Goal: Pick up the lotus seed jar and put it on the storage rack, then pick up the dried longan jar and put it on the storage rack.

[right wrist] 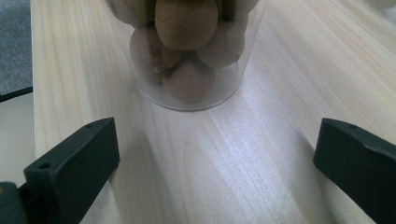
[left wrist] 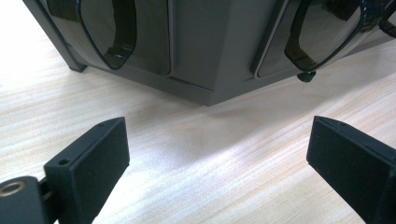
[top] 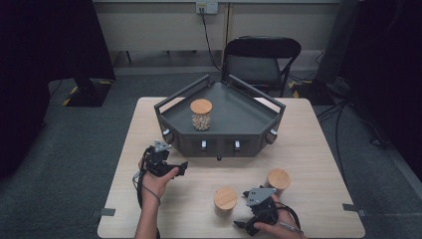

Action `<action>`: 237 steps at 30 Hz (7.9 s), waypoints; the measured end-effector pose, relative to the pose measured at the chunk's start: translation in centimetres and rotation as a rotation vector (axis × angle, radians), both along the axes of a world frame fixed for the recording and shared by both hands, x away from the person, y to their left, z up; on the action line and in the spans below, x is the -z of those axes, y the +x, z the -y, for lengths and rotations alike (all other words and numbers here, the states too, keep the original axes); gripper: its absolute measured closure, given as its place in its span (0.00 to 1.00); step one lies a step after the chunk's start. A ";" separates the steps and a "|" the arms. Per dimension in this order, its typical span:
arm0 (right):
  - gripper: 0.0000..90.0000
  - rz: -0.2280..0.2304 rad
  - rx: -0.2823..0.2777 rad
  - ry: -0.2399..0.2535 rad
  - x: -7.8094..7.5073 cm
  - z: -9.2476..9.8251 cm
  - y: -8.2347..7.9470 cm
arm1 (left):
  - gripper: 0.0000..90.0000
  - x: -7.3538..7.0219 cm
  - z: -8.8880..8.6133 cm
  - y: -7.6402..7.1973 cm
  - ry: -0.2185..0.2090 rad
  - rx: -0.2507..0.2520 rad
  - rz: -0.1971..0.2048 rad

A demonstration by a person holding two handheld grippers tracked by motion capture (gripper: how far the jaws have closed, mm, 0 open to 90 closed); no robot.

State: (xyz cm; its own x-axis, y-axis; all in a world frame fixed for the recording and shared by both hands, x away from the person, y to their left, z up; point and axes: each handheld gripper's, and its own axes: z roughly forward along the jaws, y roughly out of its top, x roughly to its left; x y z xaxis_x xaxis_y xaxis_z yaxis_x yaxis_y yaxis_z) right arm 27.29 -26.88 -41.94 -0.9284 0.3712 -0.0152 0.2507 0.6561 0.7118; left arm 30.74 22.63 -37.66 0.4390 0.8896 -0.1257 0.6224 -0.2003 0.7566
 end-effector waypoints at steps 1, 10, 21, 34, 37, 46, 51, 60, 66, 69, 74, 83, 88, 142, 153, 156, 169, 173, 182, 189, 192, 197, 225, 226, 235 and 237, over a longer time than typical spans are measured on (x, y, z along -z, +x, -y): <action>0.00 0.000 0.000 0.000 0.0 0.0 0.0 | 0.06 0.1 0.0 0.0 0.003 0.002 -0.001; 0.00 0.000 0.000 0.000 0.0 0.0 0.0 | 0.06 1.1 0.0 -0.3 0.005 0.010 -0.008; 0.00 0.000 0.000 0.000 0.0 0.0 0.0 | 0.06 1.9 -0.1 -0.8 0.013 0.013 -0.011; 0.00 0.000 0.001 0.000 0.0 0.0 0.0 | 0.06 2.8 -0.1 -1.3 0.022 0.017 -0.019; 0.00 0.000 0.001 0.000 0.0 0.0 0.0 | 0.06 2.9 -0.1 -1.4 0.027 0.021 -0.019; 0.00 0.000 0.001 0.000 0.0 0.0 0.0 | 0.06 3.1 -0.2 -1.8 0.043 0.028 -0.022; 0.00 0.000 0.001 0.000 0.0 0.0 0.0 | 0.06 3.4 -0.4 -2.1 0.046 0.035 -0.026; 0.00 0.000 0.002 0.000 0.0 0.0 0.0 | 0.05 3.7 -0.8 -2.6 0.047 0.037 -0.026; 0.00 -0.001 0.002 0.000 0.0 0.0 0.0 | 0.05 3.8 -0.9 -2.8 0.052 0.046 -0.026; 0.00 -0.001 0.002 0.000 0.0 0.0 0.0 | 0.05 4.0 -1.0 -2.9 0.056 0.047 -0.029; 0.00 -0.001 0.002 0.000 0.0 0.0 0.0 | 0.05 4.1 -1.0 -3.0 0.070 0.049 -0.033; 0.00 0.000 0.004 0.000 0.0 -0.1 0.0 | 0.05 4.3 -0.9 -3.1 0.096 0.061 -0.038; 0.00 0.001 0.005 0.000 0.0 -0.1 0.0 | 0.05 4.4 -0.9 -3.4 0.106 0.067 -0.029; 0.00 0.000 -0.004 0.001 0.0 -0.2 0.3 | 0.00 5.2 -1.1 -4.1 0.123 0.093 0.012; 0.00 0.000 -0.007 0.000 0.0 -0.2 0.4 | 0.00 5.2 -1.2 -4.1 0.123 0.094 0.012; 0.00 0.000 -0.009 0.000 0.0 -0.2 0.4 | 0.00 5.2 -1.2 -4.1 0.123 0.094 0.012; 0.00 -0.002 -0.007 0.000 0.0 -0.3 0.4 | 0.00 5.2 -1.1 -4.0 0.124 0.092 0.011; 0.00 -0.002 -0.008 0.001 0.0 -0.5 0.5 | 0.00 5.2 -1.1 -4.0 0.125 0.092 0.009; 0.01 -0.033 -0.011 0.011 -0.3 -0.9 0.8 | 0.00 5.2 -1.1 -4.0 0.124 0.092 0.010; 0.01 -0.029 0.001 0.028 -0.7 -1.4 0.7 | 0.00 5.2 -1.1 -4.0 0.125 0.093 0.009; 0.01 -0.028 0.012 0.038 -0.8 -1.7 0.7 | 0.00 5.2 -1.1 -4.0 0.124 0.092 0.010; 0.04 -0.032 0.010 0.074 -0.6 -1.8 1.0 | 0.00 5.2 -1.2 -4.0 0.124 0.094 0.010; 0.27 0.031 -0.022 0.183 1.2 -1.9 0.6 | 0.00 5.2 -1.2 -4.0 0.124 0.096 0.010; 0.27 0.037 -0.021 0.182 1.2 -1.9 0.5 | 0.00 5.2 -1.2 -4.0 0.124 0.096 0.010; 0.28 0.054 -0.019 0.177 0.9 -2.0 0.4 | 0.00 5.2 -1.2 -4.0 0.123 0.096 0.011; 0.28 0.049 -0.021 0.172 0.8 -2.0 0.5 | 0.00 5.2 -1.2 -4.0 0.124 0.096 0.010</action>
State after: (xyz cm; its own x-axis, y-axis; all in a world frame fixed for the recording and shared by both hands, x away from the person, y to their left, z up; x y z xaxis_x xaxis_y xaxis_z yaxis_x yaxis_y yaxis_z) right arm 27.75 -24.83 -42.70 -0.9358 0.3526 0.0016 0.2006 0.5285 0.8249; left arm 26.79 23.82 -42.83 0.5238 0.8517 -0.0128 0.5882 -0.3508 0.7287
